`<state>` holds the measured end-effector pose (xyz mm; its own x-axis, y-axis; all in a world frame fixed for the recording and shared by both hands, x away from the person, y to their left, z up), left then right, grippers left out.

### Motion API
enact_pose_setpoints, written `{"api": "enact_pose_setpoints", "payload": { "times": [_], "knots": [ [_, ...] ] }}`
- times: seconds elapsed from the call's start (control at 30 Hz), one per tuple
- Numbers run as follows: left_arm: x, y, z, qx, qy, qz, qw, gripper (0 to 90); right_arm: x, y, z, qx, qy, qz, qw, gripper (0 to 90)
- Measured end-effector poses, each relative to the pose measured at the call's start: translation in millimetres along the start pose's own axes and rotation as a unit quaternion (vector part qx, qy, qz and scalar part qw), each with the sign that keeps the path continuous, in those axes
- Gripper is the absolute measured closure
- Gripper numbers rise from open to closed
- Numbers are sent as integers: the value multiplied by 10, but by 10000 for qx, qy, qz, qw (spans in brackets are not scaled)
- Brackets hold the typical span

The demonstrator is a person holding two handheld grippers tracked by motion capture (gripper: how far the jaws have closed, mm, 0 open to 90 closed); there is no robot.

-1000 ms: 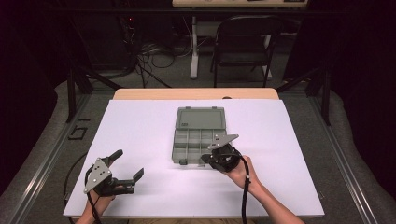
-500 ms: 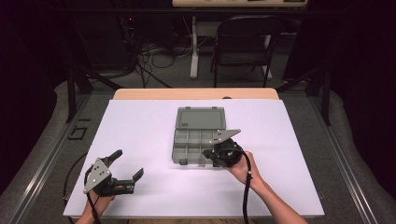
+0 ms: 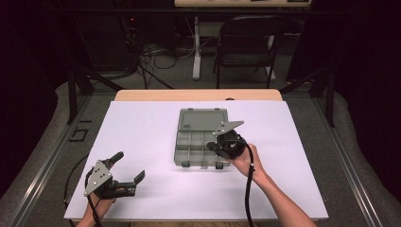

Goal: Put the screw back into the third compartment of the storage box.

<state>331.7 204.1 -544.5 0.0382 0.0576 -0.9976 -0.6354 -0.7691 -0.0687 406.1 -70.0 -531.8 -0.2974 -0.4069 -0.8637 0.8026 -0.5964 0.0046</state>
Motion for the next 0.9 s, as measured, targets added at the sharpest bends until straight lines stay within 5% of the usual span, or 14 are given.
{"api": "enact_pose_setpoints", "payload": {
  "times": [0.47, 0.9],
  "knots": [
    [8, -4, -10, -11, -13, 2, 10000, 1, -55, 330, -217, 284, -305, -13, 9991, 886],
    [6, -5, 0, 13, -19, -18, 10000, 1, -10, 418, -529, 406, -743, 34, 9964, 886]
  ]
}}
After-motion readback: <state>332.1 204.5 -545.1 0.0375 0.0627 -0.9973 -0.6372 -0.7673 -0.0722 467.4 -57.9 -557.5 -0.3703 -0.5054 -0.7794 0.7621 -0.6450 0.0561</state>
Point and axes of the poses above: each handheld gripper's, and its own axes: z roughly backward along the jaws, x roughly out of its underside, y roughly to its right, the point moved 9 cm from there along -z, roughly forward along the jaws, and after that the axes turned 11 degrees about y, right-handed, at the moved point
